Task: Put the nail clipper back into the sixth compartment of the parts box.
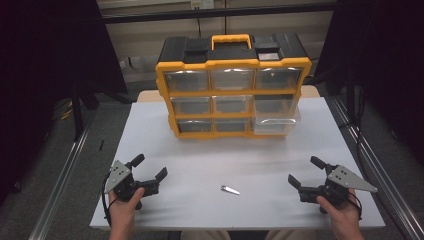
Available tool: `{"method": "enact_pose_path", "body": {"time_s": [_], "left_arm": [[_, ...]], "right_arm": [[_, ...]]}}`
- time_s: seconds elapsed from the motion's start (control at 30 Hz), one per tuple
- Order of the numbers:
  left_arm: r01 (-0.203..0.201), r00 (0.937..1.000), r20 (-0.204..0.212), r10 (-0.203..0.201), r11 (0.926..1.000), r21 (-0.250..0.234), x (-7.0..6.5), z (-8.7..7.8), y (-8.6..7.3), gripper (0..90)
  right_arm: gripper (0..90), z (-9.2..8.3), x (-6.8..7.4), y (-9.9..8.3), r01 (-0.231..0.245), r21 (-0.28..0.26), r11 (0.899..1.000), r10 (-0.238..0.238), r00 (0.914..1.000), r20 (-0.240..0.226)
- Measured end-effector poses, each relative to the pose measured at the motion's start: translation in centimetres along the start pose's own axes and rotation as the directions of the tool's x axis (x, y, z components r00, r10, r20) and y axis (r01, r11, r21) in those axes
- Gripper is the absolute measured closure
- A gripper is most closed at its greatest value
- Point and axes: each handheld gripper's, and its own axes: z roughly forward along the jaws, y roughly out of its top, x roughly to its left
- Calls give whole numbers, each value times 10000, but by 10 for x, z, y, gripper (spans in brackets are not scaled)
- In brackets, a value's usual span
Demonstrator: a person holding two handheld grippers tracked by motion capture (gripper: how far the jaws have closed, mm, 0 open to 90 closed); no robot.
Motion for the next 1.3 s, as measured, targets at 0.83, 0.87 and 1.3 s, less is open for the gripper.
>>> {"method": "enact_pose_path", "body": {"time_s": [0.83, 0.87, 1.3], "left_arm": [[-128, 9999, 44, 127, 9995, 273, 0, -1, -2, 16], [-96, 9999, 46, 95, 9997, 218, 0, -1, -3, 16], [-206, 9997, 110, 203, 9992, 355, -3, 3, -3, 17]], "right_arm": [[6, 21, 26, 6, 50, 732, 9973, 44, 9919, -1272], [5, 23, 27, 6, 89, 780, 9969, 12, 9917, -1286], [6, 42, 39, 10, 301, 1334, 9906, -82, 9869, -1614]]}}
